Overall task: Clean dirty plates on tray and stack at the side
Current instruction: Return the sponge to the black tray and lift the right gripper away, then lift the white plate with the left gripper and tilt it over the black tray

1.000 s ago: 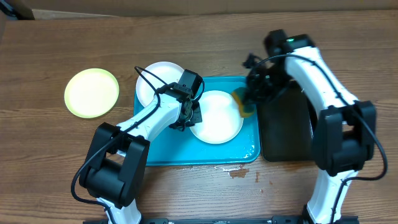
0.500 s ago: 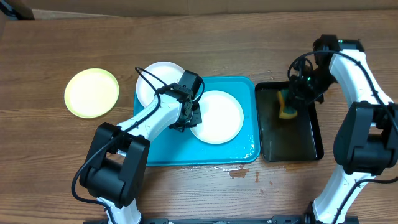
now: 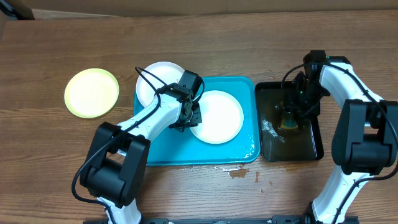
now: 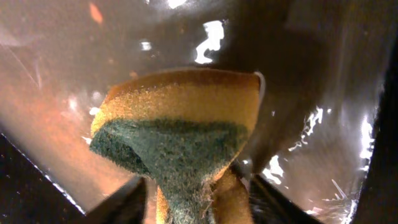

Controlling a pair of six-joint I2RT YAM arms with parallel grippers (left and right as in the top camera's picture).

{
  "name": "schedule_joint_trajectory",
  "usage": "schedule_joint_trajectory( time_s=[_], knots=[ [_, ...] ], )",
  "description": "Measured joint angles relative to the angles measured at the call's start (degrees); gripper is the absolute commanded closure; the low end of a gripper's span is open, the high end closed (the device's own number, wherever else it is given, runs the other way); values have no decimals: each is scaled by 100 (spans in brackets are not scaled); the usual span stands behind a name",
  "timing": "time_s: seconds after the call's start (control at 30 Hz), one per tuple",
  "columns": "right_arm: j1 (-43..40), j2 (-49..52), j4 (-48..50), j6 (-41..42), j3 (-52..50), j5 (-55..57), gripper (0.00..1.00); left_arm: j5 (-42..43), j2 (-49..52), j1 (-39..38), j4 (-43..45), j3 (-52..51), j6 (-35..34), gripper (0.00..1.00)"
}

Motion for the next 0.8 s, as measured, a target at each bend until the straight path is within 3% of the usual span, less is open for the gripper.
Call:
schedule_joint_trajectory(
  time_s=[0.2,0.4,0.5,0.53,0.8],
  knots=[
    [-85,0,-662,-2,944,-2,41,0,0,0,17,-2,-2,74],
    [-540,-17,-844,179,2459,142,16,70,0,0,13,-4,2,76],
    [-940,-72,-844,367,2697,295,0,118,0,0,-4,-7,-17,92],
    [-1088,-83,-868,422,2710,326,0,122,0,0,2,-7,-15,96],
    [-1843,-87,-942,538,2715,476,0,210,-2,42,33,127,275,96]
  ],
)
